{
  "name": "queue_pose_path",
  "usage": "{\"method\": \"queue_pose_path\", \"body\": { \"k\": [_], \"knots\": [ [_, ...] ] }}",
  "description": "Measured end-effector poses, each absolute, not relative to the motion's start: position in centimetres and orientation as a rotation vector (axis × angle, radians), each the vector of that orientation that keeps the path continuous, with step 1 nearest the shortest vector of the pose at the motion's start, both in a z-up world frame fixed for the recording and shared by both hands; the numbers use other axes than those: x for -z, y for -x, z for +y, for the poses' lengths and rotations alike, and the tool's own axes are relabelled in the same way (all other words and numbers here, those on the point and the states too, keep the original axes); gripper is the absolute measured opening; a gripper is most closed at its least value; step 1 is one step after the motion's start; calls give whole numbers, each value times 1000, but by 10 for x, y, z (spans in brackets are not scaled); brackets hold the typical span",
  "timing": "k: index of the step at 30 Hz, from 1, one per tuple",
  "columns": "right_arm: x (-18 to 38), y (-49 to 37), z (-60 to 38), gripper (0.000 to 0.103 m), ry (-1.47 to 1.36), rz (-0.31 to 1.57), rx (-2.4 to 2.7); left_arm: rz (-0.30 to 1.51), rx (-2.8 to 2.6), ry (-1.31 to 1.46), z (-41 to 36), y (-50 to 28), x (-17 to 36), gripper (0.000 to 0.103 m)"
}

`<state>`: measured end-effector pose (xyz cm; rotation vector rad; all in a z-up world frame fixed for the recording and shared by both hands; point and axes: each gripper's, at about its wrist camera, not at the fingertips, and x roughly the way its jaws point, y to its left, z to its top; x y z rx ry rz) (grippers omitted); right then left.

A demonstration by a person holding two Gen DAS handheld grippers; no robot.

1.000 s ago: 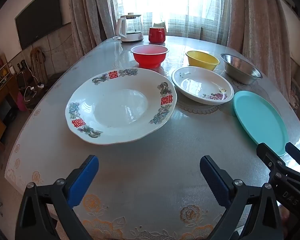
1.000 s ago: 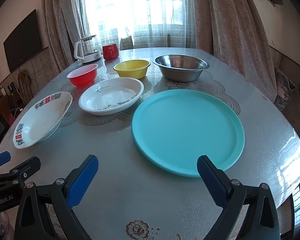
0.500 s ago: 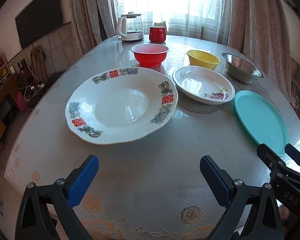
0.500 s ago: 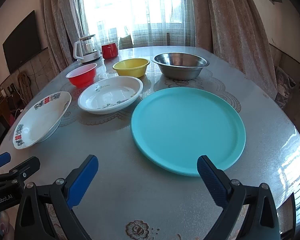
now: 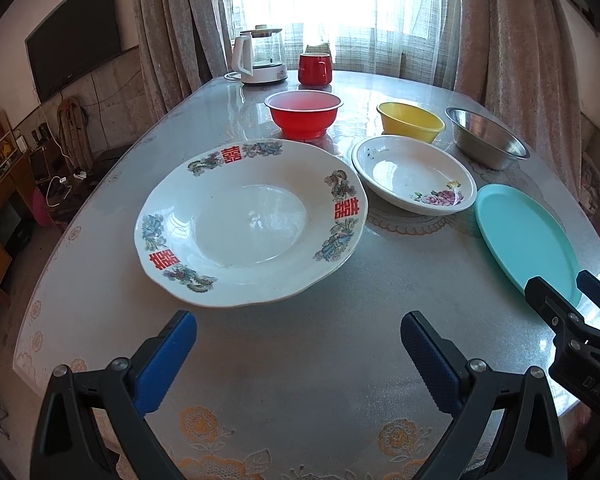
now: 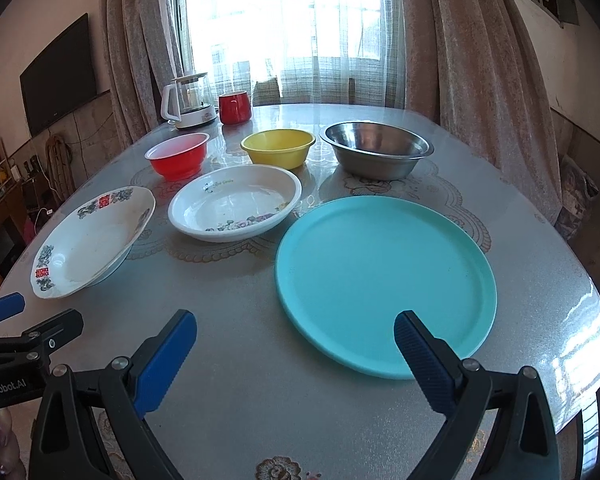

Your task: Organize plates and bowls

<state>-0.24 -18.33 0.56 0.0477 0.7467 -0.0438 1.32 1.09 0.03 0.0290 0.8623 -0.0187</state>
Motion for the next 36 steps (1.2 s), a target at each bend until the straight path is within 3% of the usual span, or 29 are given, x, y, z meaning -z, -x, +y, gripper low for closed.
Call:
{"method": "queue_pose_path", "body": {
  "k": [22, 31, 36],
  "knots": [
    [7, -13, -157, 100, 7, 808, -147, 832, 47, 194, 94, -43, -9, 103],
    [8, -26, -143, 85, 12, 848, -245, 805, -63, 292, 153, -66, -18, 103],
    [8, -32, -134, 82, 24, 851, -270, 829, -80, 343, 174, -78, -8, 103]
  ]
}}
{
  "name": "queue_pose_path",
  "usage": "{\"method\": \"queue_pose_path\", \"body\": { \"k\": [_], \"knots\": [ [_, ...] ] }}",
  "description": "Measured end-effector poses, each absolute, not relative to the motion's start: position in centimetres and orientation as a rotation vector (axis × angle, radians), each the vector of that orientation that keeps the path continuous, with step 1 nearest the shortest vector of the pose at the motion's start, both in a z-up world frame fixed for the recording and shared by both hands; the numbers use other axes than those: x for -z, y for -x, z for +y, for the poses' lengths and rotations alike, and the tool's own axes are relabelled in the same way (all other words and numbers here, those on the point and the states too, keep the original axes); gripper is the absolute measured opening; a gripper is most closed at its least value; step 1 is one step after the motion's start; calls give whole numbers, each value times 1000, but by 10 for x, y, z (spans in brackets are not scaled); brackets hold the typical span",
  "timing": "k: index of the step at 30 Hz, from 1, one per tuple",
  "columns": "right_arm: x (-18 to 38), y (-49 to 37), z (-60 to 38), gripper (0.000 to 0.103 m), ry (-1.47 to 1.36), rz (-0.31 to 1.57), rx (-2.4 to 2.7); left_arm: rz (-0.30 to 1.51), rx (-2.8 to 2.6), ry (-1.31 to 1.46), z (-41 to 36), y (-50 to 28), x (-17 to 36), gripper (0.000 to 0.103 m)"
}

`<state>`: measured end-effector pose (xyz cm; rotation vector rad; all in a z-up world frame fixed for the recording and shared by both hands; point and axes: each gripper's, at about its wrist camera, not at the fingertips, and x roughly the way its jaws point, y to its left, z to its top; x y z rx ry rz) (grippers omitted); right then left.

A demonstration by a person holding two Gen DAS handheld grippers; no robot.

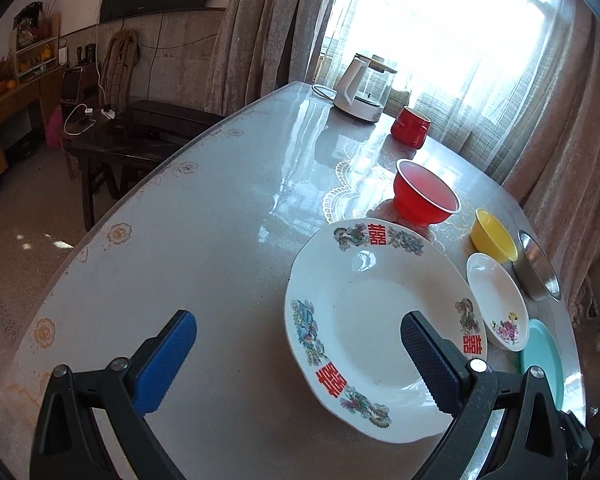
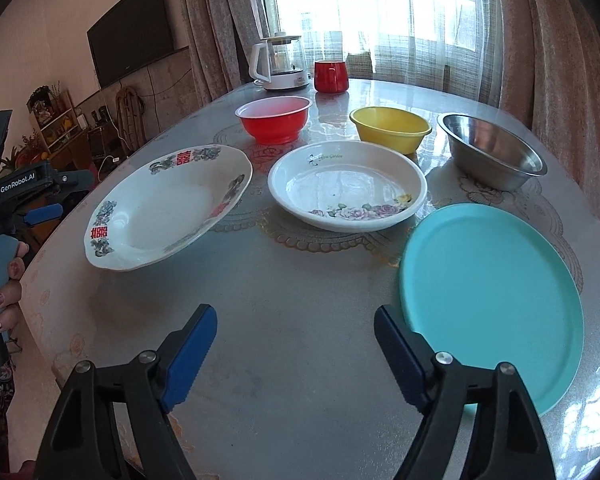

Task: Organize plates and bowls
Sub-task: 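Move both grippers toward the rim of the teal plastic plate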

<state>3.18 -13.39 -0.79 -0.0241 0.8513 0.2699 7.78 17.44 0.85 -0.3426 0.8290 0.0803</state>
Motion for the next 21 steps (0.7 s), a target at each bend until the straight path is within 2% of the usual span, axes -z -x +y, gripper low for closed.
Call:
{"method": "queue_pose_path", "body": {
  "k": [2, 6, 10, 21],
  "knots": [
    [8, -32, -132, 82, 30, 855, -280, 836, -80, 348, 177, -80, -3, 103],
    [3, -34, -138, 75, 67, 838, -235, 818, -72, 394, 178, -73, -3, 103],
    [-11, -41, -179, 75, 84, 788, -80, 778, 13, 394, 156, -60, -14, 103],
    [-11, -89, -327, 74, 61, 863, 196, 796, 416, 224, 12, -40, -43, 99]
  ]
}}
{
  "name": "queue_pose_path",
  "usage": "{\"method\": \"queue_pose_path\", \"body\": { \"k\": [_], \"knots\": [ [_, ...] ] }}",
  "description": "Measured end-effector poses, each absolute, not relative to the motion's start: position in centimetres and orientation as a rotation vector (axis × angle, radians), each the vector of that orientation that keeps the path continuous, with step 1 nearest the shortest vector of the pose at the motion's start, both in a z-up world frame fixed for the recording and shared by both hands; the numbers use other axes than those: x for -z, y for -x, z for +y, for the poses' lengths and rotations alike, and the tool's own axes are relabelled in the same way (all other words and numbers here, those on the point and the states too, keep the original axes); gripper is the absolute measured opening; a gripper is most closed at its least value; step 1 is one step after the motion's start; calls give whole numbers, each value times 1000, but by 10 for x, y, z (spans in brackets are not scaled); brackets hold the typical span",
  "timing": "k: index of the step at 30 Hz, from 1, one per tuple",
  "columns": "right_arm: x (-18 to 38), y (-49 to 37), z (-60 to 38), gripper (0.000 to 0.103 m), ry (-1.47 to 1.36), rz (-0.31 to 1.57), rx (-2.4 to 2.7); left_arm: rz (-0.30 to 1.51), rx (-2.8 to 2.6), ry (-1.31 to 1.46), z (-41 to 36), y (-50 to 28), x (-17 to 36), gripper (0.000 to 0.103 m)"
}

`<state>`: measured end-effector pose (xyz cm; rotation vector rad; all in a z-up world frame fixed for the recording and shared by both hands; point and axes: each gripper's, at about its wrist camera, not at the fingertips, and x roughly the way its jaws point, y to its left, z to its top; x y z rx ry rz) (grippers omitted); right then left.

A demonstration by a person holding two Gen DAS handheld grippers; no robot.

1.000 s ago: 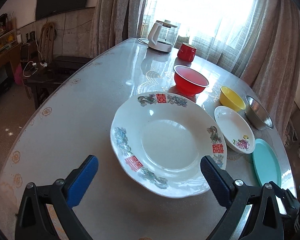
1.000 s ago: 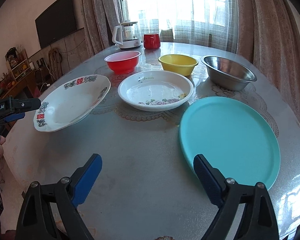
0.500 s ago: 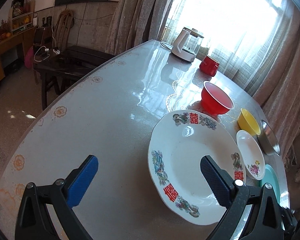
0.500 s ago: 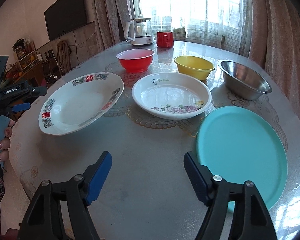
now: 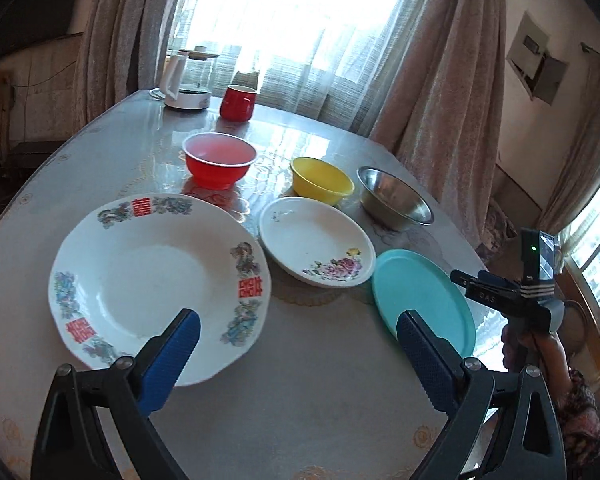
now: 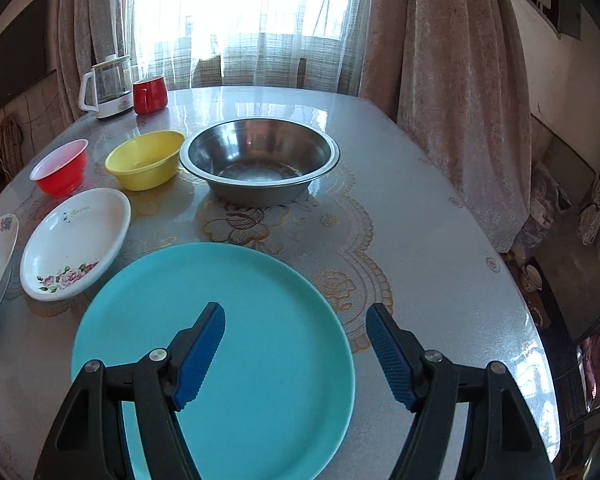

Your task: Organize plates and bowls

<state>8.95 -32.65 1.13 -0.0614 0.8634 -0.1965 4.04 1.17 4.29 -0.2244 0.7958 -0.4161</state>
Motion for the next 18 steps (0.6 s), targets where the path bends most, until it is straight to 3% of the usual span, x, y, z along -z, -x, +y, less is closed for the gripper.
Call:
{"method": "queue_pose_path", "body": {
  "k": [3, 7, 12, 18],
  "knots": [
    [-1, -98, -343, 69, 55, 900, 194, 834, 489, 162, -32, -41, -38, 94],
    [11, -101, -360, 57, -22, 946, 165, 924, 577, 93, -80, -47, -21, 69],
    [17, -95, -369, 49, -83, 941, 137, 1005, 581, 24, -114, -61, 0, 48],
    [23, -87, -372, 40, -112, 939, 107, 1067, 606, 17, -132, -72, 21, 40]
  ]
}}
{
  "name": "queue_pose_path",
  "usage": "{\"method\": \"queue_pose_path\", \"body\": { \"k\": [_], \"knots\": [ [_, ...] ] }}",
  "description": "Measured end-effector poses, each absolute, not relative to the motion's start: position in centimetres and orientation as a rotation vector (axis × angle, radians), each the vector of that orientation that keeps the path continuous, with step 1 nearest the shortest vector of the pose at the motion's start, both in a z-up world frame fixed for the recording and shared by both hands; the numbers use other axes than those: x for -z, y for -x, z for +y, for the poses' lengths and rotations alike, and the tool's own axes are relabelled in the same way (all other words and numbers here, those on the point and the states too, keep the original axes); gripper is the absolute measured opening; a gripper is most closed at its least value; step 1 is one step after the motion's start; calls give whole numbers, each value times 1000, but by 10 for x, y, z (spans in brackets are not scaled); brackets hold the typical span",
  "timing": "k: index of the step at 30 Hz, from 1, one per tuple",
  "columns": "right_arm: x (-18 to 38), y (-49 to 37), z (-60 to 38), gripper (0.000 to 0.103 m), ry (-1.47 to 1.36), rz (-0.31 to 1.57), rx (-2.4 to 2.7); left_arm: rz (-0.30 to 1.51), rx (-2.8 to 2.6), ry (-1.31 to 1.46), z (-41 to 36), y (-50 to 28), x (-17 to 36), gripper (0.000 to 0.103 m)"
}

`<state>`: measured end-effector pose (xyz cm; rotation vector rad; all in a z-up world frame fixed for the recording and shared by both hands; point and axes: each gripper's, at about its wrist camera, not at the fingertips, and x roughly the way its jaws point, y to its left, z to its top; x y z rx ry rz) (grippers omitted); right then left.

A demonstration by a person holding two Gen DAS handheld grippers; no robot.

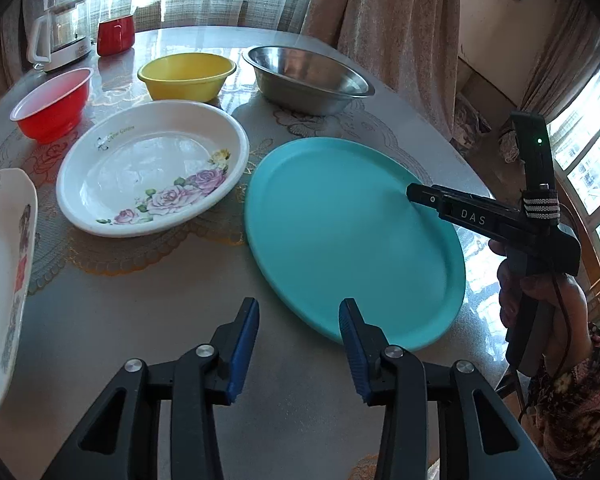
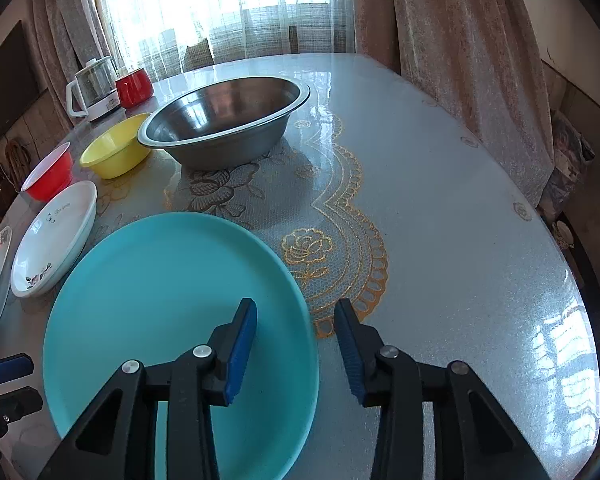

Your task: Organize plates and bowls

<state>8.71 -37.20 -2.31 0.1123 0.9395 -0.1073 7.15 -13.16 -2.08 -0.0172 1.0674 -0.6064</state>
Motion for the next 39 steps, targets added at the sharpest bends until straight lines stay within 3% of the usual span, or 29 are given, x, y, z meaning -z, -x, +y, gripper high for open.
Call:
{"method": "queue_pose_path", "body": {
  "k": [6, 10, 33, 39],
  "knots": [
    [23, -81, -375, 26, -132, 918, 95, 1024, 603, -37, -143, -71, 26, 31],
    [22, -77, -376, 24, -148, 908, 98, 1012, 598, -37, -142, -73, 27, 26],
    [23, -42, -320, 26, -142, 927, 78, 1004, 573, -97, -96, -42, 28, 25],
    [13, -40, -330, 30, -217, 898, 93, 1040, 621, 32, -75, -42, 21, 30]
  ]
}}
